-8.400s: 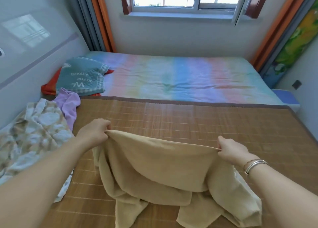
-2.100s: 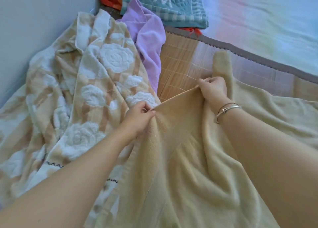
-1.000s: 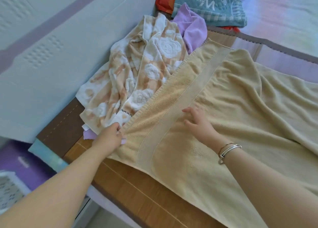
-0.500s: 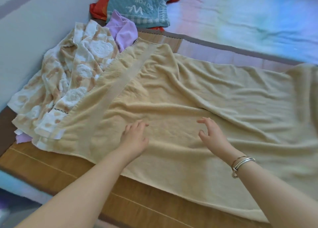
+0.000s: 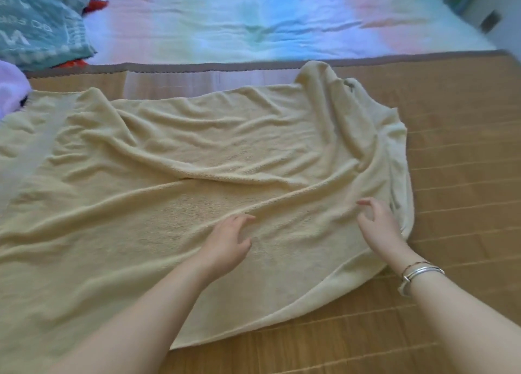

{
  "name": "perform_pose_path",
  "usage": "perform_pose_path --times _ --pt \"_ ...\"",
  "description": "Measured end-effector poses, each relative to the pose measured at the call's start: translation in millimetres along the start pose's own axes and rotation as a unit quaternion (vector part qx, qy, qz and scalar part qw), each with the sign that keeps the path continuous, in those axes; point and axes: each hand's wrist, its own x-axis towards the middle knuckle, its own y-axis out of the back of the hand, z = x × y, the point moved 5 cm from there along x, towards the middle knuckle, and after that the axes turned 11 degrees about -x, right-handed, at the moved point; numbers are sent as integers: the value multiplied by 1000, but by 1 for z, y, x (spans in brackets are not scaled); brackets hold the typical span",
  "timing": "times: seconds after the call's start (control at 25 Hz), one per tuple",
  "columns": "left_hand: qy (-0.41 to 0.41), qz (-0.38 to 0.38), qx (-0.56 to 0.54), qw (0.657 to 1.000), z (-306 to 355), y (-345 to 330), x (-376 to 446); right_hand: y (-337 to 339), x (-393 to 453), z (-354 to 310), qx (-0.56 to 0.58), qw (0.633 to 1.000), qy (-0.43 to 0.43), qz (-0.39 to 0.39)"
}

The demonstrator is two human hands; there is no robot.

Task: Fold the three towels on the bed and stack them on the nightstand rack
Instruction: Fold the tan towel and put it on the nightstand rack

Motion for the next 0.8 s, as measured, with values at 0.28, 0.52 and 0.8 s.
perform_pose_path --times 0.28,0.52,0.8 --pt "-53 -48 -14 997 83 -64 36 37 23 90 96 988 -106 55" --pt "-59 -30 -42 997 169 -136 98 65 98 158 225 963 -150 9" --pt "-6 -30 -97 995 237 -216 159 78 184 159 319 929 -137 -131"
